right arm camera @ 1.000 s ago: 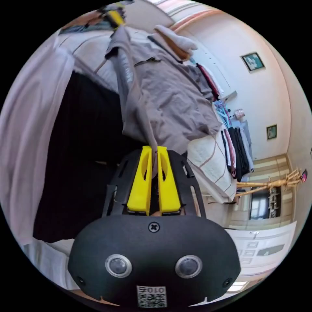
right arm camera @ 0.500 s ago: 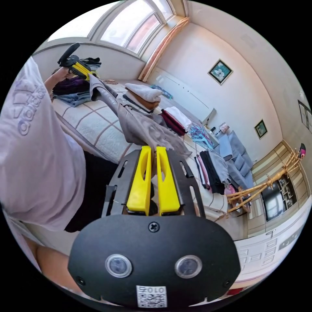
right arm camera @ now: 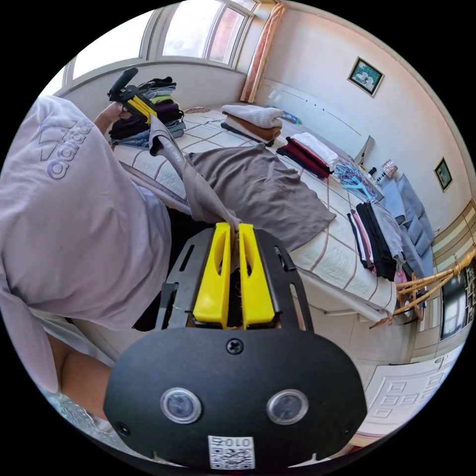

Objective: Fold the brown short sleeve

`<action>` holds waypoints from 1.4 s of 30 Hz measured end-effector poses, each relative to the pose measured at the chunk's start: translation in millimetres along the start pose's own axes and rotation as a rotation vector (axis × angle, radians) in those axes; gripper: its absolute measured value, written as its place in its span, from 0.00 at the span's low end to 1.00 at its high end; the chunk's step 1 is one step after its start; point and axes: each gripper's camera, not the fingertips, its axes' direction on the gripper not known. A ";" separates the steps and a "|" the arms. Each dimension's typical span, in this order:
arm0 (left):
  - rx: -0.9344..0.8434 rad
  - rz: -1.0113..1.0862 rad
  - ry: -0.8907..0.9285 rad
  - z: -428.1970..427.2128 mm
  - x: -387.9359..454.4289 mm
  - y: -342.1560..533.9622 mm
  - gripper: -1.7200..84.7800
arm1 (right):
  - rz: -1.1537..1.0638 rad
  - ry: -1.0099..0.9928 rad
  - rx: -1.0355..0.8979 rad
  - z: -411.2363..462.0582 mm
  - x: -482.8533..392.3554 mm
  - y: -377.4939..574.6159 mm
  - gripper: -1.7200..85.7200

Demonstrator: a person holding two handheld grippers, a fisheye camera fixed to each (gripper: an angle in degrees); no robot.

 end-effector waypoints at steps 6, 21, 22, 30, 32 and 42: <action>0.002 -0.105 0.072 35.5 -71.3 -34.2 0.02 | 0.054 -0.070 -0.045 -0.8 61.1 -31.7 0.05; -0.153 -0.112 0.237 152.7 -356.0 -204.2 0.02 | 0.198 -0.197 -0.174 31.3 332.6 -225.9 0.05; -0.202 -0.152 0.276 187.8 -388.9 -221.4 0.02 | 0.228 -0.223 -0.229 60.7 364.5 -243.4 0.05; -0.442 -0.335 0.436 371.4 -491.9 -262.8 0.02 | 0.489 -0.526 -0.384 210.4 476.6 -269.9 0.06; -0.438 -0.340 0.461 372.8 -501.1 -262.3 0.03 | 0.489 -0.555 -0.386 209.3 484.4 -273.9 0.06; -0.364 -0.485 0.187 356.8 -510.4 -247.2 0.11 | 0.553 -0.265 -0.330 197.1 465.6 -308.2 0.12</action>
